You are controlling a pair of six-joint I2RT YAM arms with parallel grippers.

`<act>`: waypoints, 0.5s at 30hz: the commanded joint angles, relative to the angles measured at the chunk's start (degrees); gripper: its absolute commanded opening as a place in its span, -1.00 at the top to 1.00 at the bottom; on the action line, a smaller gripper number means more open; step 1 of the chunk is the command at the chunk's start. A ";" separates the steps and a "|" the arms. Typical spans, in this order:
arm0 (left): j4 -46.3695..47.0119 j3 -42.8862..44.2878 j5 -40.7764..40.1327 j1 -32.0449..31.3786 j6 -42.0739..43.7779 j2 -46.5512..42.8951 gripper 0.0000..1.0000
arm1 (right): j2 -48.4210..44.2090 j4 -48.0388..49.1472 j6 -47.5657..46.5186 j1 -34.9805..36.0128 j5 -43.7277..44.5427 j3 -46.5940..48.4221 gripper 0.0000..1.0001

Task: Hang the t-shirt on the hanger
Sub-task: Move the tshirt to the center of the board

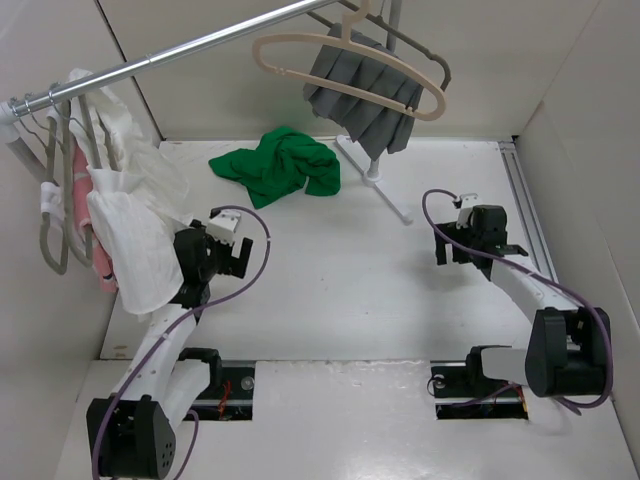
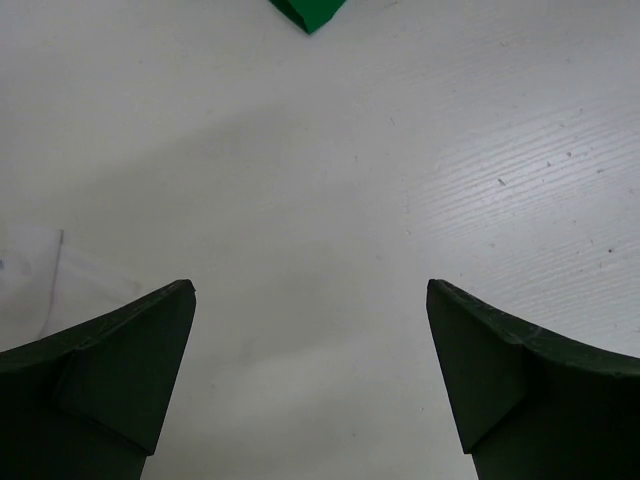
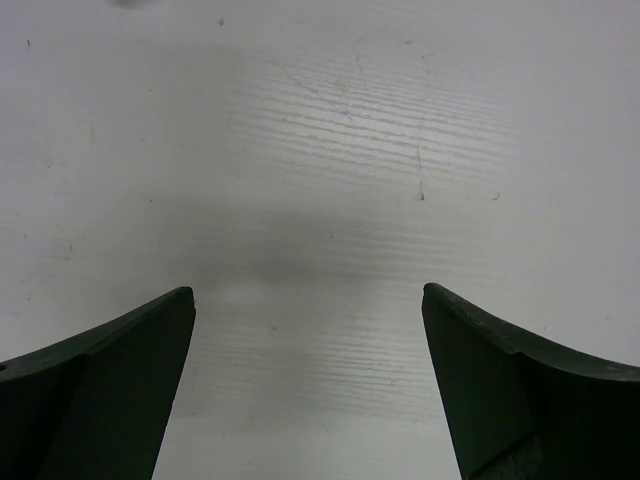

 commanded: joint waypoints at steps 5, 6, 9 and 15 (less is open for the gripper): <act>-4.25 -1.68 19.37 0.47 34.58 -5.22 -1.00 | 0.37 2.94 -6.29 2.31 -2.59 6.16 -1.00; -5.32 -2.47 22.10 0.47 39.92 -5.75 -1.00 | 0.37 2.41 -7.08 3.71 -1.27 6.86 -1.00; -5.51 -5.55 20.64 0.47 58.43 -6.46 -1.00 | 0.98 -0.05 -8.75 8.29 4.44 8.89 -1.00; 0.03 -4.27 17.45 0.47 60.60 -6.46 -1.00 | 3.09 -0.05 -8.23 11.02 6.92 9.68 -1.00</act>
